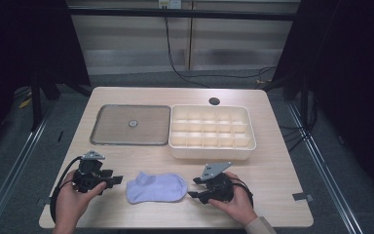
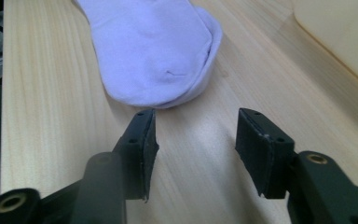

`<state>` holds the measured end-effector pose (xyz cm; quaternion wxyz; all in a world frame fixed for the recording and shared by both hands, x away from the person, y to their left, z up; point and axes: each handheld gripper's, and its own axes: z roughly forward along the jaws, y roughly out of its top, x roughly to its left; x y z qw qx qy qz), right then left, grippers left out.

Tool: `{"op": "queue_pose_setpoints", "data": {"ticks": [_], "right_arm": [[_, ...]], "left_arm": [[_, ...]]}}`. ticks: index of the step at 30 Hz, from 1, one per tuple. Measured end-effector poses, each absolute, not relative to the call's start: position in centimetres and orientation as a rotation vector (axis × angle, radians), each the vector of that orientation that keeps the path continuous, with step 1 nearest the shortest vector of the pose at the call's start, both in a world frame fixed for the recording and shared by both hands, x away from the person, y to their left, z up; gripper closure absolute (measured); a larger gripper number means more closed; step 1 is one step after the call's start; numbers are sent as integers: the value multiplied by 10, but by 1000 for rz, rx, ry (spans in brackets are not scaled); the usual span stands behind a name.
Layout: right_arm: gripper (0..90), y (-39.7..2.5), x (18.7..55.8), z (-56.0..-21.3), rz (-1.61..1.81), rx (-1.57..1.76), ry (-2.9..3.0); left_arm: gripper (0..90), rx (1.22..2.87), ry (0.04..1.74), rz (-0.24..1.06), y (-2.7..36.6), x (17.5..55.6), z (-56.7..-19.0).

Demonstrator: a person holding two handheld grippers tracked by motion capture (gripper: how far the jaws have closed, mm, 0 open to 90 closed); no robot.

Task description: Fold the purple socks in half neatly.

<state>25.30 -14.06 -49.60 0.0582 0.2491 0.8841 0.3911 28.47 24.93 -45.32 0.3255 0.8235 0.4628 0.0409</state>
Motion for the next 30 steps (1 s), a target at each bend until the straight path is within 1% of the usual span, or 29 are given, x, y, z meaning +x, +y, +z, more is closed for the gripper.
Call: {"op": "queue_pose_setpoints", "data": {"ticks": [2,3,4,6,10,16,21,28,30], "right_arm": [[576,-141,252,-495,1176,756,2671],[637,-141,252,-495,1168,762,2671],[637,-141,252,-495,1168,762,2671],[679,-141,253,-496,1156,765,2676],[754,-142,253,-496,1137,773,2663],[767,-140,253,-497,1118,763,2674],[778,-137,254,-499,1112,742,2677],[778,-137,254,-499,1108,748,2669],[778,-137,253,-499,1109,752,2665]], "left_arm": [[531,2144,1234,80,248,284,-453],[548,2149,1239,57,247,284,-453],[559,2149,1239,57,247,284,-453],[568,2149,1246,34,245,284,-454],[617,2172,1236,1,239,284,-454],[643,2197,1242,-54,233,289,-461],[624,2189,1246,-100,228,292,-466],[626,2204,1228,-109,220,294,-471],[612,2200,1240,-100,217,295,-474]]}}
